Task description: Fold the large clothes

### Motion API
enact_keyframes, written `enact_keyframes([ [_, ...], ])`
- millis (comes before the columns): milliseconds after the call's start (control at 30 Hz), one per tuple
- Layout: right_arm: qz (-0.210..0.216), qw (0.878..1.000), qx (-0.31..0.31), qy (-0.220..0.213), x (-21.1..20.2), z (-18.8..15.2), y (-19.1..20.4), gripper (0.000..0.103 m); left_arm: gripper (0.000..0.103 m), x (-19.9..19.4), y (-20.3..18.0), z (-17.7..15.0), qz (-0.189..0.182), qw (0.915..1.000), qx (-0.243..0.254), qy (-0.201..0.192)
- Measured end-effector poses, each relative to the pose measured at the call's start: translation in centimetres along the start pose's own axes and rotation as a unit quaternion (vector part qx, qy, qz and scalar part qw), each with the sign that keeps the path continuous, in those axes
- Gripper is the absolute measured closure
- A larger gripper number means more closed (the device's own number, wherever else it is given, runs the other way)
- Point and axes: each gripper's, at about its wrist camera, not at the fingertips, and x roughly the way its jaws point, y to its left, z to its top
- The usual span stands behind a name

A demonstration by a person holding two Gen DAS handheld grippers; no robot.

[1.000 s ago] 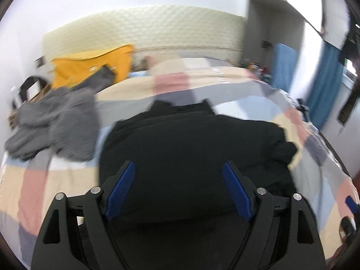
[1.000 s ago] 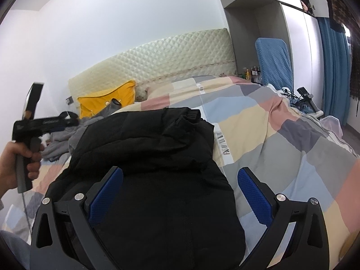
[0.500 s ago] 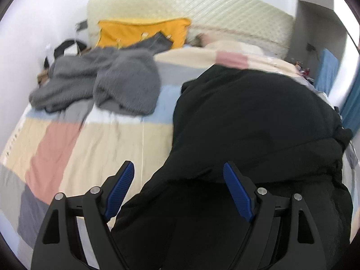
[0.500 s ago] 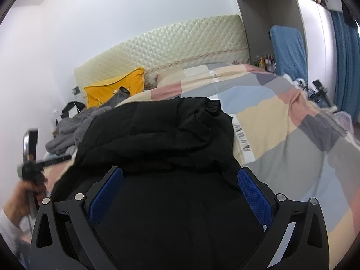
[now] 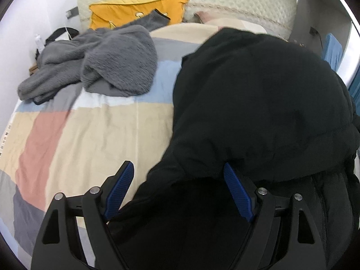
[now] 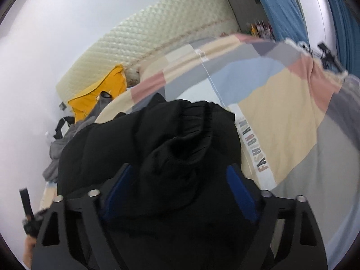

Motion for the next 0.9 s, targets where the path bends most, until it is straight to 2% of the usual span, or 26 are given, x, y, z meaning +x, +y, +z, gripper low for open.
enact_keyframes([
  [33,0.004,1.000,0.008,0.006,0.7,0.2,-0.5,0.036,0.021,0.2,-0.1,0.0,-0.009,0.9999,0.006,0.007],
  [67,0.006,1.000,0.010,0.008,0.9,0.3,-0.6,0.040,0.021,0.3,-0.2,0.1,-0.015,0.9998,0.010,0.012],
  [133,0.020,1.000,0.011,0.011,1.4,0.5,-0.8,0.063,0.021,0.2,-0.3,0.1,-0.021,0.9994,0.019,0.019],
  [233,0.028,0.999,0.012,0.011,1.4,0.7,-0.4,0.086,0.021,-0.3,-0.5,-0.3,-0.030,0.9986,0.035,0.025],
  [333,0.048,0.999,0.003,-0.003,0.5,1.1,0.5,0.091,0.021,-0.2,-1.2,-1.0,-0.030,0.9973,0.060,0.029],
  [433,0.083,0.996,-0.013,-0.034,-1.3,1.8,1.7,0.091,0.021,0.6,-1.7,-1.1,0.006,0.9971,0.072,0.025],
  [533,0.099,0.993,-0.021,-0.054,-2.8,2.3,2.3,0.091,0.021,1.1,-0.9,-0.3,0.004,0.9995,0.027,0.015],
  [633,0.084,0.995,-0.028,-0.039,-2.6,2.1,2.4,0.091,0.021,0.9,0.2,0.5,-0.003,0.9997,-0.024,-0.011],
  [733,0.072,0.997,-0.034,-0.022,-1.7,1.4,2.5,0.091,0.019,0.4,1.2,1.0,0.007,0.9974,-0.060,-0.040],
  [900,0.101,0.991,-0.070,-0.046,-2.9,0.9,4.8,0.091,0.019,-0.7,3.1,1.4,0.023,0.9908,-0.112,-0.073],
])
